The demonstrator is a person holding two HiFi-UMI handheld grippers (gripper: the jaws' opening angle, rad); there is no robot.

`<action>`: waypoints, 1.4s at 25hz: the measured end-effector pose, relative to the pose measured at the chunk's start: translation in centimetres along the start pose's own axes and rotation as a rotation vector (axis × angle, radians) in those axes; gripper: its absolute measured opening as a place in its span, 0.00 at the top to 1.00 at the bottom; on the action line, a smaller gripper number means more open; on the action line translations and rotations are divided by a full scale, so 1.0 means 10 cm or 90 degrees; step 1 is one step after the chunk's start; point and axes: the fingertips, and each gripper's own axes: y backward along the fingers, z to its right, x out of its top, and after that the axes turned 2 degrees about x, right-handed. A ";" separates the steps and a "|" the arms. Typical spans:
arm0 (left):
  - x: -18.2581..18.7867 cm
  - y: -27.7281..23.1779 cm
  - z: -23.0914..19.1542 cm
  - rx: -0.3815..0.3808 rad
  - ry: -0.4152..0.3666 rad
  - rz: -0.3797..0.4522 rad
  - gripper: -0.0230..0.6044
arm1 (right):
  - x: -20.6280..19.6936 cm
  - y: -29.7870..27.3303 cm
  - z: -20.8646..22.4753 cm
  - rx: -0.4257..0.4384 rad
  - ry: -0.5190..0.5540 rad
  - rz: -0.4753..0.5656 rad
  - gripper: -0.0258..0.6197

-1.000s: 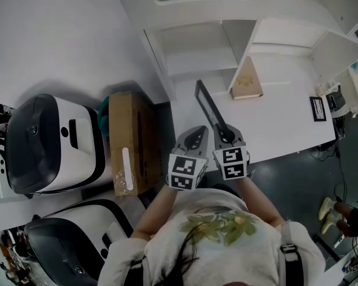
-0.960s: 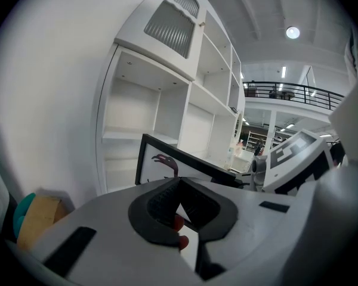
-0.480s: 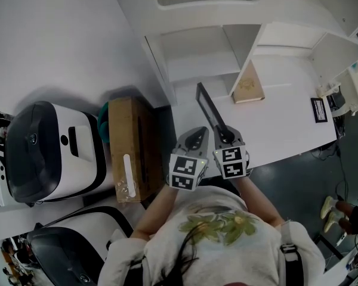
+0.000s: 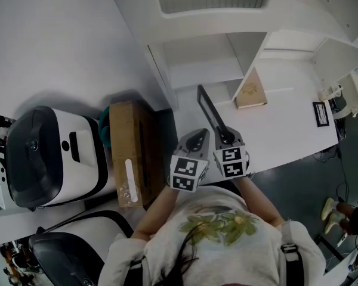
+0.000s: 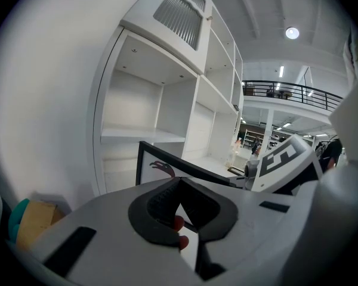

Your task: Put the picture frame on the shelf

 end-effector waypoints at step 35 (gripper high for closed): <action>-0.13 -0.31 -0.36 0.015 0.023 -0.040 0.93 | -0.21 -0.64 0.14 -0.013 -0.034 -0.056 0.91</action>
